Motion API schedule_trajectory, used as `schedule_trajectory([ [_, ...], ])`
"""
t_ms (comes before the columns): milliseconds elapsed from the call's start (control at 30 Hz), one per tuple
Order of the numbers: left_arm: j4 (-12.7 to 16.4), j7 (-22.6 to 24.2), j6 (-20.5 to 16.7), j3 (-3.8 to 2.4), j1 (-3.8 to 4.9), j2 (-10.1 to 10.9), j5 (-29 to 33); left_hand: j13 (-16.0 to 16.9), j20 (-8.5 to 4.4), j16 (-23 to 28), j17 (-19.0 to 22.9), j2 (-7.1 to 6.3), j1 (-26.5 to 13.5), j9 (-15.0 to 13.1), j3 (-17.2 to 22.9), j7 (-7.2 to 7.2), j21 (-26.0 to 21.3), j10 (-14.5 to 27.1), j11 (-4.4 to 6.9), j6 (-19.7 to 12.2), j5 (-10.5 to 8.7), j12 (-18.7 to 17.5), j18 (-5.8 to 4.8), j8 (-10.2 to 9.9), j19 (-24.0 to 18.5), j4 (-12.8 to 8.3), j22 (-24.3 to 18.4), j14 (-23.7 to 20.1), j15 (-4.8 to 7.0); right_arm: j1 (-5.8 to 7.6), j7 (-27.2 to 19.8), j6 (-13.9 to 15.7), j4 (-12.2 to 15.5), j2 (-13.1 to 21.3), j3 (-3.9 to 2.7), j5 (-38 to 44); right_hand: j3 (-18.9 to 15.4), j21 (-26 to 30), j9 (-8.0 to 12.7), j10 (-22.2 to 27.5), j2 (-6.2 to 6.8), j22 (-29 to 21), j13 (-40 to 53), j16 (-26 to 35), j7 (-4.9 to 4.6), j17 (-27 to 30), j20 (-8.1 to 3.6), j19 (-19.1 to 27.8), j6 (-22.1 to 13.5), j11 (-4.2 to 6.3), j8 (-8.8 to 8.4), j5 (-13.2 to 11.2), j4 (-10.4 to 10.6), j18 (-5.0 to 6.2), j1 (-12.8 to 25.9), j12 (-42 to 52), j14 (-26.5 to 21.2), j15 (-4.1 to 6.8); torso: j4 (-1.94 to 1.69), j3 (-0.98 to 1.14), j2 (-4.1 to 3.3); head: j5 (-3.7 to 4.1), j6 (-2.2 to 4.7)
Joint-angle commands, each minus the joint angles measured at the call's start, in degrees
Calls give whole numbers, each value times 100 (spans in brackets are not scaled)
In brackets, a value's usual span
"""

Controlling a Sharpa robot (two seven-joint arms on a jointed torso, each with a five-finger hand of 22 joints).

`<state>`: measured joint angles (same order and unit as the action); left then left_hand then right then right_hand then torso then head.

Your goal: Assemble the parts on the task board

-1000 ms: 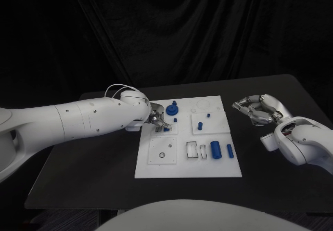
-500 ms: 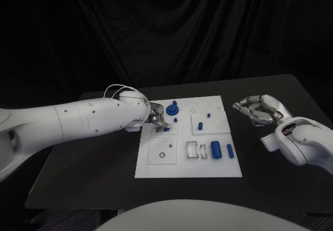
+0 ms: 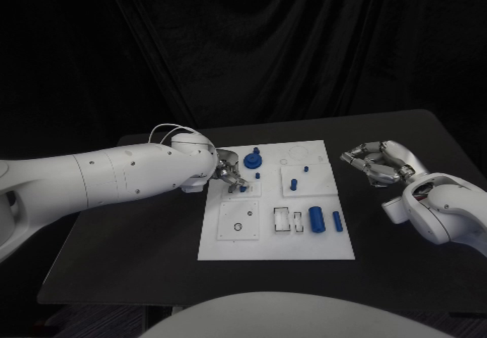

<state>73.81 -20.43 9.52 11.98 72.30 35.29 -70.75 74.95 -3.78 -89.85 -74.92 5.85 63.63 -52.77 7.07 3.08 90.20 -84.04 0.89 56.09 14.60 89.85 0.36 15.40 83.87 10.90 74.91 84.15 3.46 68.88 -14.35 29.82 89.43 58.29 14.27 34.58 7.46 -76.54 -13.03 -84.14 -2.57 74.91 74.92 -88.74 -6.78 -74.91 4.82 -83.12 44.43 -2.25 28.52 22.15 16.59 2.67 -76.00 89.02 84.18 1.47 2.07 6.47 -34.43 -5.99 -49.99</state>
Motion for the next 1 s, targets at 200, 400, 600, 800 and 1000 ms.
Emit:
schedule_trajectory([
  [200,35,21,4,11,-13,47,-19,1505,10,-15,-1508,-9,57,3,44,-10,-20,-596,4,-47,31,15,-36,-41,613,-7,1509,585,-3,-34,126,-96,-4,-5,-4,29,31,61,8,-314,-60,1016,1256,41,3,-1265,1,63,-40,-14,26,-27,3,100,-25,-29,492,-7,-4,-3,-2,-12,-1],
  [400,61,24,1,11,-13,84,-19,1505,10,-15,-1508,-18,64,4,53,-8,-20,-596,2,-51,27,15,-36,-48,613,-13,1509,585,-3,-40,140,-109,-7,-5,-5,29,35,66,10,-306,-59,1014,1248,43,3,-1263,1,66,-43,-15,28,-25,2,101,-31,-33,490,-8,1,-8,-4,-14,-1],
  [600,97,40,-8,11,-13,122,-19,1505,10,-15,-1508,-23,69,5,61,-6,-20,-596,1,-54,24,15,-36,-55,613,-16,1509,585,-4,-43,152,-121,-10,-7,-5,29,37,84,11,-299,-58,1008,1242,49,2,-1255,2,76,-45,-15,29,-23,2,105,-34,-36,487,-8,4,-3,1,-21,-1],
  [800,116,101,-13,11,-13,146,-19,1505,15,1,-1460,-27,109,11,133,3,-20,-596,-7,-69,26,15,-36,-92,613,-37,1509,567,-10,-48,163,-134,-14,-10,-5,29,40,86,12,-297,-57,1008,1241,51,1,-1253,2,77,-50,-16,31,-21,2,105,-38,-36,486,-9,8,0,2,-33,-1],
  [1000,135,165,-31,11,-13,169,-19,1505,26,20,-1403,-44,163,37,269,26,-20,-596,-25,-122,74,15,-36,-180,613,-71,1509,544,-24,-51,167,-140,-18,-13,-5,29,42,102,13,-290,-57,1002,1235,56,0,-1246,3,86,-52,-17,32,-21,2,109,-40,-40,483,-9,7,0,0,-36,-1],
])
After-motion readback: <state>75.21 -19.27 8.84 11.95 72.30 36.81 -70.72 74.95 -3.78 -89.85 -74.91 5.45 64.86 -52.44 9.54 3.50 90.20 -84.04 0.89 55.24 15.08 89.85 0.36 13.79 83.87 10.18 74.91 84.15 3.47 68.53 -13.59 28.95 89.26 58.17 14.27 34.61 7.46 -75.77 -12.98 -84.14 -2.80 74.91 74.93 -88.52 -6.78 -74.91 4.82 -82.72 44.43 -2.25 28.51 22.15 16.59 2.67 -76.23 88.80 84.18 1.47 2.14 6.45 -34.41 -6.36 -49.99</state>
